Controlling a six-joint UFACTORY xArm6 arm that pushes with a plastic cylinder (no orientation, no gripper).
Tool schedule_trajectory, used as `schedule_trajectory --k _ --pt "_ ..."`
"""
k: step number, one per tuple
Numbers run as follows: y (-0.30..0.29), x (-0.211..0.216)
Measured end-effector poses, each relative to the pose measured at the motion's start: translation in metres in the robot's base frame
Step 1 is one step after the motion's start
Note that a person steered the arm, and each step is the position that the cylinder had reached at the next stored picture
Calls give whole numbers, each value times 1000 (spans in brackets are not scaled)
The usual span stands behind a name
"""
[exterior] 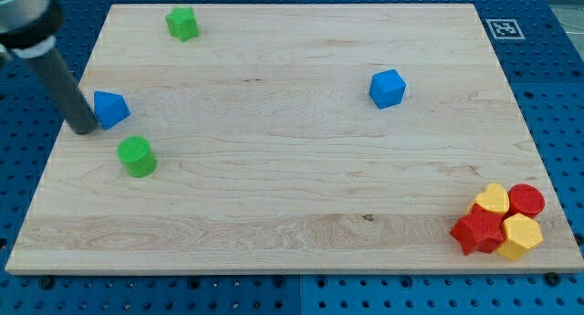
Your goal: Move the blue triangle to the top right of the green circle
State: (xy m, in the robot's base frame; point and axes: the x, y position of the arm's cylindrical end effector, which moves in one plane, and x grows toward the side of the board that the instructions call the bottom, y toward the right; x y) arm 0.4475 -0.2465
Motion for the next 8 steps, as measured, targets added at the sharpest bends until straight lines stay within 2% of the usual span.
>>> schedule_trajectory --k 2,3,5,6,8 --pt "146 -87" --pt "129 -61" --pt "129 -54" --pt "124 -26" --pt "61 2"
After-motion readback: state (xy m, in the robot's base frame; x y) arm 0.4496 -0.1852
